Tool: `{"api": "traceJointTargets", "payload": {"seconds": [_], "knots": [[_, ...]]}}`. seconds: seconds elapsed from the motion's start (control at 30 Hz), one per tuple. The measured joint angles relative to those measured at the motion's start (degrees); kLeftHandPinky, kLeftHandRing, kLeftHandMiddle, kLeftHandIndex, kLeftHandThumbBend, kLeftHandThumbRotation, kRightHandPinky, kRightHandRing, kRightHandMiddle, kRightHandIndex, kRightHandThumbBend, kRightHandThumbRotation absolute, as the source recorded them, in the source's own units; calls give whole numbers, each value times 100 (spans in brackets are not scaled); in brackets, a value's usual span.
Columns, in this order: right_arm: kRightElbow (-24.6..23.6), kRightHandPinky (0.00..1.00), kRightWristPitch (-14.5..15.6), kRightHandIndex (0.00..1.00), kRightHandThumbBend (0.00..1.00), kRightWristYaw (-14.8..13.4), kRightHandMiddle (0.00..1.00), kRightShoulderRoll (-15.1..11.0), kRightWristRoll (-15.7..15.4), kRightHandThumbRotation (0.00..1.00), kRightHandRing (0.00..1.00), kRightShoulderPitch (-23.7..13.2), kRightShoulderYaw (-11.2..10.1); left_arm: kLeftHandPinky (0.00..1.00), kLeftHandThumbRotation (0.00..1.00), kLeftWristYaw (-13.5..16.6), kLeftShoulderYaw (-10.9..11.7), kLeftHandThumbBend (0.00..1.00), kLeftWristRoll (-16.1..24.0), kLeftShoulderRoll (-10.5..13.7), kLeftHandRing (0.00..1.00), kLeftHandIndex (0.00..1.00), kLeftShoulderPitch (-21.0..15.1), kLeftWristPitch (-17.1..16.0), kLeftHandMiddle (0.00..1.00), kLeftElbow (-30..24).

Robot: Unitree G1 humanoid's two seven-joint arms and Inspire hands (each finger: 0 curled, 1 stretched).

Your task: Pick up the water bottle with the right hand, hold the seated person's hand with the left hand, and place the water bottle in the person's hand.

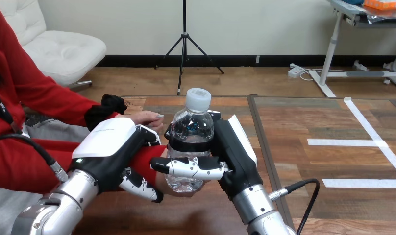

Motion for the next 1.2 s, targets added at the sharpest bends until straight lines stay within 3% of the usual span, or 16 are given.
{"api": "traceJointTargets", "payload": {"seconds": [0.37, 1.2], "knots": [[207, 21, -74, 38, 82, -18, 33, 0, 0, 1, 26, -1, -60, 32, 0, -64, 133, 98, -181, 0, 38, 45, 149, 4, 44, -104], [751, 21, -251, 39, 83, -62, 34, -5, -36, 1, 27, -35, -109, 31, 0, -311, 385, 100, -194, 1, 37, 45, 339, 63, 43, -276]]}}
